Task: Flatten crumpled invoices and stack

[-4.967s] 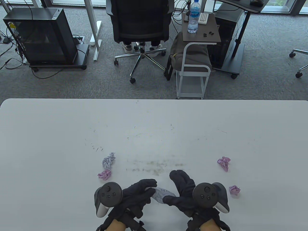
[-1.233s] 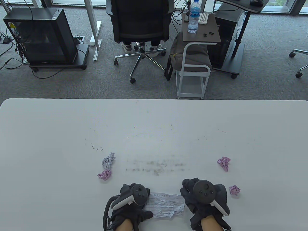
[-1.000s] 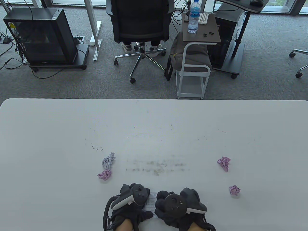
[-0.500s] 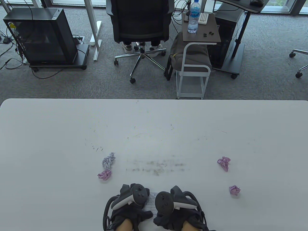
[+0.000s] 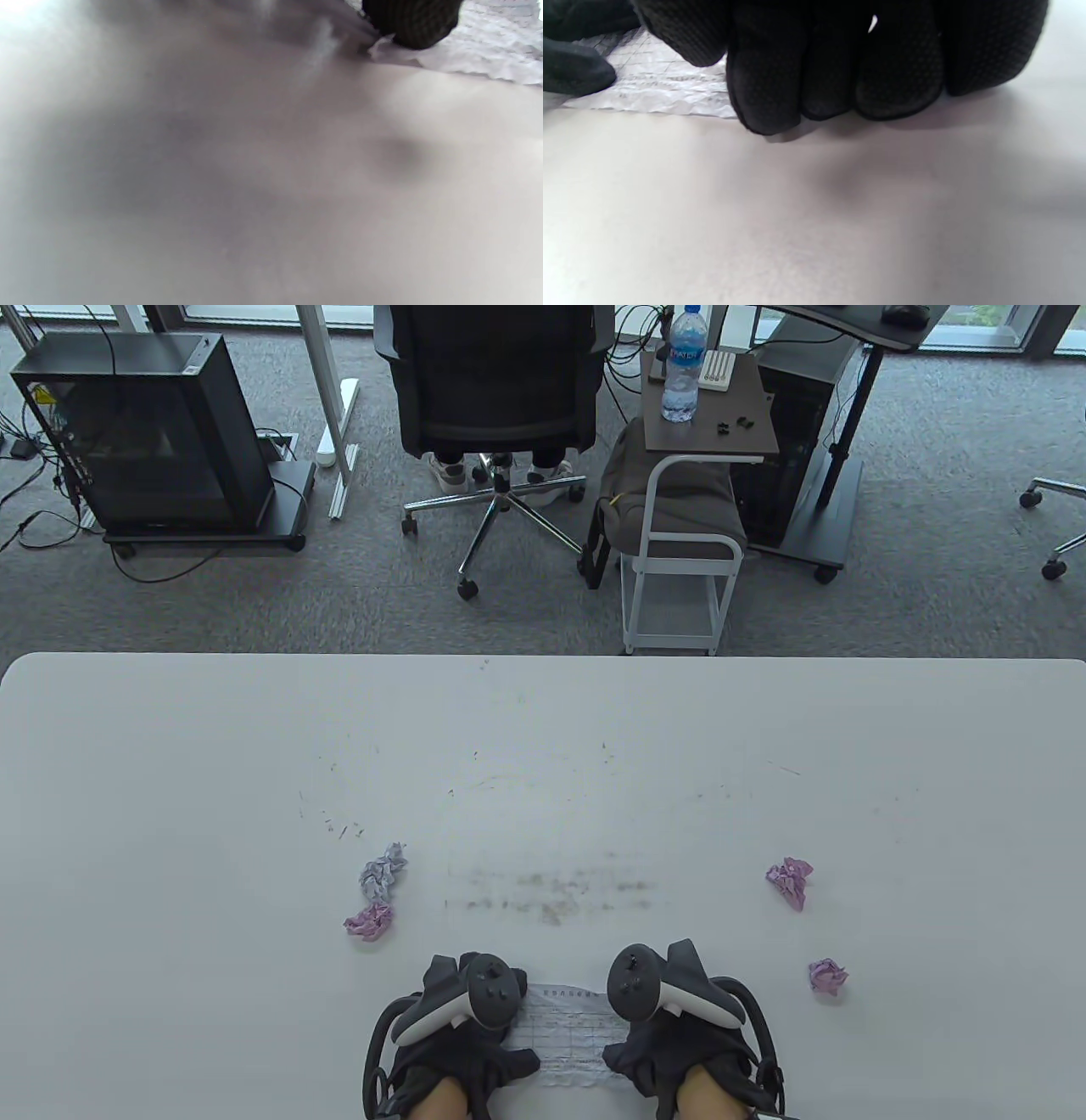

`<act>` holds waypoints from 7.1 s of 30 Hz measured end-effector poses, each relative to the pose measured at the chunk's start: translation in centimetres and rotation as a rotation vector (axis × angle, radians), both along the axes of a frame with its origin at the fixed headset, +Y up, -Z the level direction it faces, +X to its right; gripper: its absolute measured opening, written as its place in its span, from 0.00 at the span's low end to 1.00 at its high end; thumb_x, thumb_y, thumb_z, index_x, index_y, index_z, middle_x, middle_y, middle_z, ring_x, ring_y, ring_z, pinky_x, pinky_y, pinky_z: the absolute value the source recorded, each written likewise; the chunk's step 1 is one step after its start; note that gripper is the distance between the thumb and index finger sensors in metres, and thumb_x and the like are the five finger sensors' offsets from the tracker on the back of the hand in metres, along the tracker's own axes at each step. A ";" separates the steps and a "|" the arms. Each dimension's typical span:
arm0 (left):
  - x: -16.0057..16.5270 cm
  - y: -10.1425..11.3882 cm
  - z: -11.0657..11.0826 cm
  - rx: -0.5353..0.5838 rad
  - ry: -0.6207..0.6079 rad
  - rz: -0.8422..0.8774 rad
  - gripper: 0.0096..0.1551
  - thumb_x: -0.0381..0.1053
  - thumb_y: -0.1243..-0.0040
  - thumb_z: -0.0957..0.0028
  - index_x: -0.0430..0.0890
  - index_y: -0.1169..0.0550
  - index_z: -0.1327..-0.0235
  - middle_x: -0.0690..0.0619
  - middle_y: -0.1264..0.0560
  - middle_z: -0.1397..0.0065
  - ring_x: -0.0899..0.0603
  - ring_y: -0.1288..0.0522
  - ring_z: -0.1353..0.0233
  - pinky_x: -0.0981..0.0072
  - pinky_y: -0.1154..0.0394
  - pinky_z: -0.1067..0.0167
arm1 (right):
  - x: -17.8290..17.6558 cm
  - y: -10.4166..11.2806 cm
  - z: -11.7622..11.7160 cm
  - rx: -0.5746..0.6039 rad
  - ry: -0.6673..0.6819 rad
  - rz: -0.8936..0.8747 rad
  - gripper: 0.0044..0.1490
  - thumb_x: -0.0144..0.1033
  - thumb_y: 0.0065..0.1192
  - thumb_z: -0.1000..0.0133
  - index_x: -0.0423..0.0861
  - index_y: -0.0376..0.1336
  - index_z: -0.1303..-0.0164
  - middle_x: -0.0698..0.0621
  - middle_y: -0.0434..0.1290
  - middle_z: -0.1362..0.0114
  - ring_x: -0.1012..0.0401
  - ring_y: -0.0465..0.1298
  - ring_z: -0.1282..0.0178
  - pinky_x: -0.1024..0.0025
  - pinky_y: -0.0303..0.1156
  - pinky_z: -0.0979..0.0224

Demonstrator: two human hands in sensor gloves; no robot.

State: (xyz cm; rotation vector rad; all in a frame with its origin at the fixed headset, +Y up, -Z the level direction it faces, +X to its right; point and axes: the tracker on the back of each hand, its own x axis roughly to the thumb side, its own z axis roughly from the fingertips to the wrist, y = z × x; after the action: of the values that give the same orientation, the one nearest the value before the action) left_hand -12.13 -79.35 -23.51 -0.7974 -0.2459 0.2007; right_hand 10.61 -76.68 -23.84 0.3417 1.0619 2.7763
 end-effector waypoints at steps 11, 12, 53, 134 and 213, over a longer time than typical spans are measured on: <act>0.0 0.0 0.0 0.003 0.000 0.007 0.51 0.64 0.46 0.41 0.57 0.63 0.22 0.41 0.78 0.25 0.21 0.79 0.29 0.25 0.65 0.37 | -2.1 3.6 1.2 0.556 0.149 -0.309 0.23 0.48 0.58 0.37 0.42 0.74 0.54 0.41 0.75 0.36 0.42 0.76 0.42 0.40 0.75 0.42; 0.0 0.0 0.0 0.004 0.000 0.008 0.51 0.64 0.46 0.41 0.57 0.63 0.22 0.41 0.78 0.25 0.21 0.79 0.29 0.25 0.65 0.37 | -2.7 3.4 1.3 0.555 0.191 -0.303 0.23 0.48 0.58 0.38 0.41 0.74 0.53 0.41 0.74 0.35 0.42 0.76 0.40 0.40 0.75 0.41; 0.0 -0.1 0.0 0.001 0.005 0.013 0.51 0.64 0.46 0.41 0.57 0.63 0.22 0.42 0.78 0.25 0.22 0.79 0.29 0.25 0.66 0.37 | -0.3 0.0 -0.1 0.295 -0.102 0.081 0.27 0.36 0.57 0.36 0.36 0.58 0.32 0.31 0.55 0.22 0.39 0.64 0.32 0.41 0.72 0.38; -0.1 -0.2 -0.1 -0.005 0.005 0.024 0.51 0.64 0.45 0.41 0.57 0.63 0.22 0.42 0.79 0.26 0.21 0.80 0.30 0.25 0.66 0.38 | -1.2 -0.2 0.0 0.260 0.034 -0.053 0.33 0.49 0.54 0.35 0.43 0.55 0.25 0.36 0.53 0.20 0.41 0.60 0.29 0.40 0.67 0.34; -0.1 -0.2 -0.1 -0.005 0.003 0.028 0.52 0.64 0.46 0.41 0.55 0.64 0.23 0.41 0.79 0.26 0.21 0.80 0.30 0.25 0.67 0.38 | 2.1 1.5 -0.4 0.400 -0.243 -0.632 0.23 0.37 0.65 0.41 0.43 0.65 0.37 0.26 0.63 0.26 0.39 0.73 0.37 0.46 0.77 0.41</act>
State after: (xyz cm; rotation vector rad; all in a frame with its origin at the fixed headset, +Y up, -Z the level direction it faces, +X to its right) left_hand -12.22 -79.59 -23.59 -0.7985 -0.2540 0.2287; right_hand 12.68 -75.19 -24.23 0.3052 0.2628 2.3418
